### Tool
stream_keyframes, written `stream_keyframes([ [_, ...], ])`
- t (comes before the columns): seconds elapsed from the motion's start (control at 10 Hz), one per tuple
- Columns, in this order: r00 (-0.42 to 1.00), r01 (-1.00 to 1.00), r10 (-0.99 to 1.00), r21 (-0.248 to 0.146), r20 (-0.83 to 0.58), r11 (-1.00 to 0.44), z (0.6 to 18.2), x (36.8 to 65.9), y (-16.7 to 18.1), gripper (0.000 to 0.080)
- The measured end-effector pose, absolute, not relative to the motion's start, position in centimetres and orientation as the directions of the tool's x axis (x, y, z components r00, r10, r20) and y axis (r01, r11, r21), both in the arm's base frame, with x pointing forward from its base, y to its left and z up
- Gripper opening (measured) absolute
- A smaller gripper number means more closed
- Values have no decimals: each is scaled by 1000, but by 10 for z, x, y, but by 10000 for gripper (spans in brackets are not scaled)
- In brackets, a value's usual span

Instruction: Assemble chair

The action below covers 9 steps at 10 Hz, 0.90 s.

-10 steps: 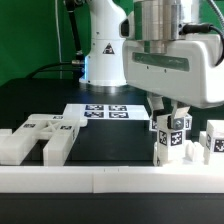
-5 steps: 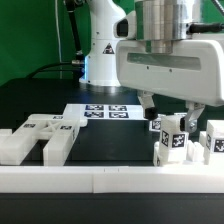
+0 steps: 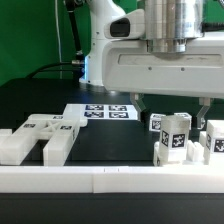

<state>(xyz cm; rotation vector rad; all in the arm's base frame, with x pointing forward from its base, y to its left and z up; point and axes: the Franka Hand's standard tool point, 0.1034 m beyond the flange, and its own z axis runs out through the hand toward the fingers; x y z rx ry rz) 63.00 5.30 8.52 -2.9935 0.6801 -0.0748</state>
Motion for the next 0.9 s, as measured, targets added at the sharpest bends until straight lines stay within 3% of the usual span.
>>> stream_keyframes([
  [0.7, 997, 56, 55, -5, 57, -998, 84, 630, 49, 649],
  [0.9, 995, 81, 81, 0, 56, -997, 84, 630, 49, 649],
])
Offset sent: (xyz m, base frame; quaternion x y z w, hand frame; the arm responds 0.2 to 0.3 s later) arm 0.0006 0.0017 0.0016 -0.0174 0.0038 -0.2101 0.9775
